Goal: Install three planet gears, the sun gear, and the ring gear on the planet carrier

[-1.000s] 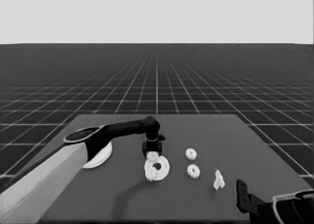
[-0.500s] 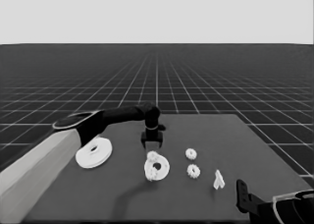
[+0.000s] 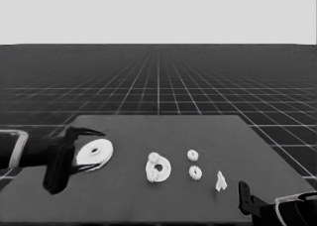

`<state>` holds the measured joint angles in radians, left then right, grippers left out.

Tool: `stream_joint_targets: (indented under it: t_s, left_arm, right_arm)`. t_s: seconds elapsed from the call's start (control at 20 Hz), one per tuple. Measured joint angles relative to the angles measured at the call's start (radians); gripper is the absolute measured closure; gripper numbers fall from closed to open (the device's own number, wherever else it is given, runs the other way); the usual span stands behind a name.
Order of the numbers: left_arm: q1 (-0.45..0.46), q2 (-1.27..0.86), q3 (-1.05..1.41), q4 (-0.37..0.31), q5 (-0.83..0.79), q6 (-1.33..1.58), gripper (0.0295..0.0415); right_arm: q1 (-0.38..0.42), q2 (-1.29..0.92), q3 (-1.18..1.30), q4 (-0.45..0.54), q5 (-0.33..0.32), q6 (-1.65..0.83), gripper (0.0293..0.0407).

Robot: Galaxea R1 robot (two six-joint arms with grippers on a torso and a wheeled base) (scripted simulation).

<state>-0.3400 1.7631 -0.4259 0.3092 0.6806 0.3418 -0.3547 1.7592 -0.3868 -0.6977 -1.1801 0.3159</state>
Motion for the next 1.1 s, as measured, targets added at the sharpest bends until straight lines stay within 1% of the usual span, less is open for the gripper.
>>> stream_joint_targets:
  t_s: [0.05,0.1,0.15,0.2,0.3,0.4,0.5,0.55,0.6,0.7,1.0,1.1]
  left_arm:
    - [-0.001,-0.003,0.003,0.0,-0.002,0.004,0.0326]
    - [-0.001,-0.005,0.005,0.001,-0.003,0.006,0.0326]
    - [-0.002,-0.007,0.006,0.001,-0.003,0.007,0.0326]
    - [-0.002,-0.007,0.007,0.001,-0.004,0.008,0.0326]
    - [-0.002,-0.008,0.008,0.001,-0.004,0.009,0.0326]
    - [-0.002,-0.008,0.008,0.001,-0.004,0.009,0.0326]
    - [-0.002,-0.008,0.008,0.001,-0.004,0.009,0.0326]
    - [-0.002,-0.008,0.008,0.001,-0.004,0.009,0.0326]
    - [-0.002,-0.008,0.008,0.001,-0.004,0.009,0.0326]
    - [-0.002,-0.008,0.008,0.001,-0.004,0.009,0.0326]
    - [-0.002,-0.008,0.008,0.001,-0.004,0.009,0.0326]
    - [-0.002,-0.008,0.008,0.001,-0.004,0.009,0.0326]
  right_arm:
    - [0.311,0.306,-0.258,0.345,-0.278,0.468,0.0301]
    - [0.395,0.558,-0.596,0.452,-0.299,0.637,0.0307]
    - [0.395,0.688,-0.849,0.496,-0.298,0.671,0.0311]
    - [0.392,0.769,-1.024,0.523,-0.297,0.671,0.0313]
    - [0.387,0.859,-1.221,0.55,-0.298,0.653,0.0315]
    - [0.385,0.895,-1.302,0.56,-0.299,0.639,0.0315]
    - [0.384,0.909,-1.334,0.563,-0.299,0.632,0.0315]
    - [0.317,0.929,-1.382,0.505,-0.253,0.612,0.0315]
    - [0.267,0.947,-1.425,0.474,-0.222,0.594,0.0315]
    - [0.225,0.969,-1.479,0.45,-0.191,0.57,0.0315]
    - [0.209,0.982,-1.509,0.44,-0.174,0.557,0.0315]
    - [0.209,0.982,-1.51,0.439,-0.174,0.557,0.0386]
